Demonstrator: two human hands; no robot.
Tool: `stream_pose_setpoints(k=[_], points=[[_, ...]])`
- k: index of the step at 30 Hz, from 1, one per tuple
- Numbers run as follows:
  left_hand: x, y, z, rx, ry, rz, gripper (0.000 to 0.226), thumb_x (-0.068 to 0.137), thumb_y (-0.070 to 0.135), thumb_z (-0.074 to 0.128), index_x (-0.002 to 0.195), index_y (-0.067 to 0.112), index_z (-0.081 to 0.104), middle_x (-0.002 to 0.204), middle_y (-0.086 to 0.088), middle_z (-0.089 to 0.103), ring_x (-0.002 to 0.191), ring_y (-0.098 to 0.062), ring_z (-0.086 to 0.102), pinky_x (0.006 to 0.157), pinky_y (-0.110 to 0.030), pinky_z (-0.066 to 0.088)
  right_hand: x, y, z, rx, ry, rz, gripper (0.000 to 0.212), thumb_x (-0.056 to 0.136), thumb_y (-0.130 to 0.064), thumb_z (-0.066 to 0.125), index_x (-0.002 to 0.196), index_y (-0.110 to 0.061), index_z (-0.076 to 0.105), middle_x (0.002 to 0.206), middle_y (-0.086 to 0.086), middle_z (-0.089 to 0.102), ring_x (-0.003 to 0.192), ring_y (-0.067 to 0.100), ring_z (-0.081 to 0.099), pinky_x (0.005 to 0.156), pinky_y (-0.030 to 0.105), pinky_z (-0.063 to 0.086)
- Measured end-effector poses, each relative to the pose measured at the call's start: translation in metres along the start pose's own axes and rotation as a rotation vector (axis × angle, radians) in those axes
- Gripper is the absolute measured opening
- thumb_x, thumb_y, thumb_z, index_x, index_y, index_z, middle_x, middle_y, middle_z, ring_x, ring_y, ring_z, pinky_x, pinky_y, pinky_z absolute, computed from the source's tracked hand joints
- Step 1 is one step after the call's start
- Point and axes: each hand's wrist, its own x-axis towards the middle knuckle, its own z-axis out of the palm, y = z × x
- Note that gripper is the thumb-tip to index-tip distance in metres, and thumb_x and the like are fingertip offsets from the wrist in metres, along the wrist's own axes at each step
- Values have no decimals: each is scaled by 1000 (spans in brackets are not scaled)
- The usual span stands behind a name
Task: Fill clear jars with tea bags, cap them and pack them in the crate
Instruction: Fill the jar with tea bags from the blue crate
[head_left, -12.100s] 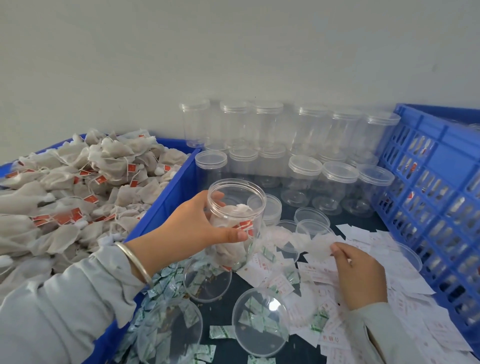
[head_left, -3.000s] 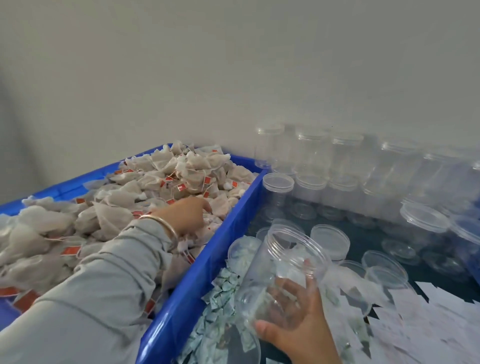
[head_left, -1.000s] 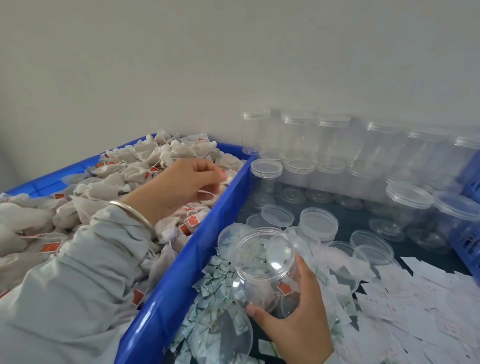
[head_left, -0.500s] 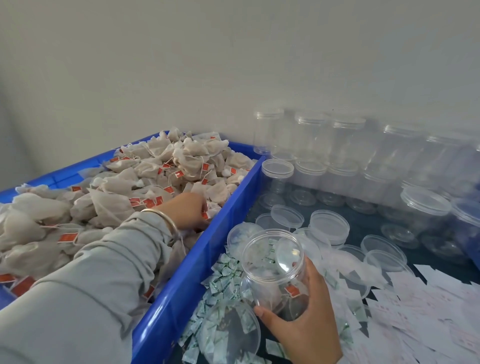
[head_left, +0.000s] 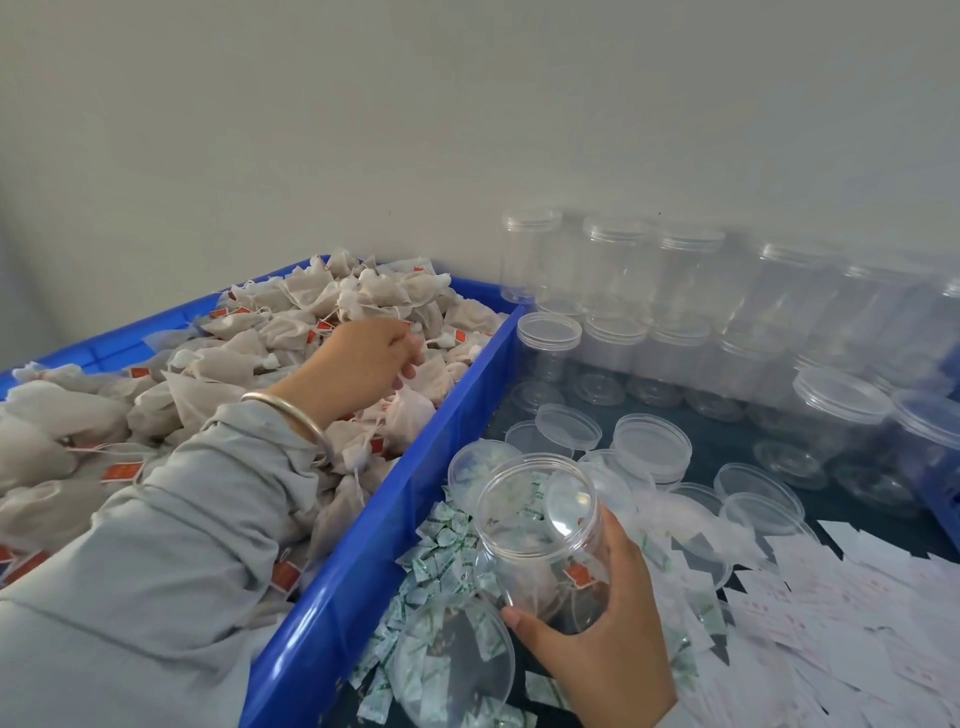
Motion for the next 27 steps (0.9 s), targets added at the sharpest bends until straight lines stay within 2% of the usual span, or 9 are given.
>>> stream_pose_setpoints(k=[3, 5, 9, 12, 15, 19, 22, 24, 27], points=[[-3, 4, -2, -59, 79, -10, 35, 103, 27, 32, 74, 17, 48, 66, 2, 62, 52, -10, 55, 50, -22, 42, 0, 2, 0, -8, -3, -8, 112, 43, -36, 94, 125, -66, 23, 116, -50, 34, 114, -26, 34, 76, -9, 32], [-3, 7, -3, -258, 99, -62, 36, 103, 26, 33, 73, 15, 48, 61, -3, 58, 48, -16, 54, 53, -29, 47, 1, 2, 0, -30, 0, -8, 113, 43, -42, 93, 122, -72, 19, 118, -50, 32, 115, -25, 33, 77, -8, 34], [-3, 12, -6, -536, 171, -18, 37, 103, 24, 34, 71, 13, 49, 56, 0, 51, 59, -21, 57, 63, -30, 49, 1, 2, 0, -51, -2, -13, 112, 44, -44, 92, 124, -72, 17, 122, -48, 32, 118, -24, 32, 79, -7, 35], [-10, 26, -9, -1088, 6, -30, 39, 103, 19, 36, 68, 9, 51, 48, 2, 44, 53, -16, 47, 63, -28, 55, 2, 2, 0, -56, -3, -6, 110, 45, -47, 89, 124, -71, 16, 122, -47, 31, 119, -23, 31, 79, -8, 32], [-19, 36, -13, -1368, -200, 49, 42, 96, 21, 40, 58, 14, 55, 48, 2, 37, 47, -14, 43, 56, -24, 51, 2, 0, 0, -59, 0, 11, 111, 44, -52, 86, 122, -76, 12, 122, -48, 29, 119, -24, 31, 79, -6, 34], [-35, 47, -12, -1455, -485, 160, 29, 84, 28, 48, 58, 17, 55, 49, 4, 36, 48, -12, 42, 55, -24, 49, 1, -2, 1, -49, 13, 4, 111, 44, -51, 86, 121, -77, 11, 123, -48, 29, 120, -24, 29, 82, -9, 28], [-45, 55, 0, -1379, -680, 190, 28, 84, 27, 48, 59, 16, 56, 49, 4, 38, 49, -13, 44, 53, -24, 48, 0, -2, 1, -32, 34, -16, 113, 46, -47, 89, 121, -78, 10, 124, -50, 28, 121, -23, 30, 84, -7, 30], [-49, 59, 8, -1301, -750, 151, 32, 85, 26, 47, 57, 16, 58, 48, 2, 38, 49, -14, 45, 52, -23, 48, 0, -1, 2, -27, 33, -36, 113, 47, -44, 90, 123, -75, 12, 126, -47, 30, 124, -18, 33, 91, 3, 36], [-53, 64, 18, -1220, -755, 111, 32, 83, 24, 46, 54, 15, 59, 48, 0, 38, 50, -15, 46, 52, -21, 47, -1, -3, 3, -15, -5, -30, 111, 47, -49, 86, 132, -65, 17, 129, -39, 34, 127, -10, 36, 101, 22, 40]])
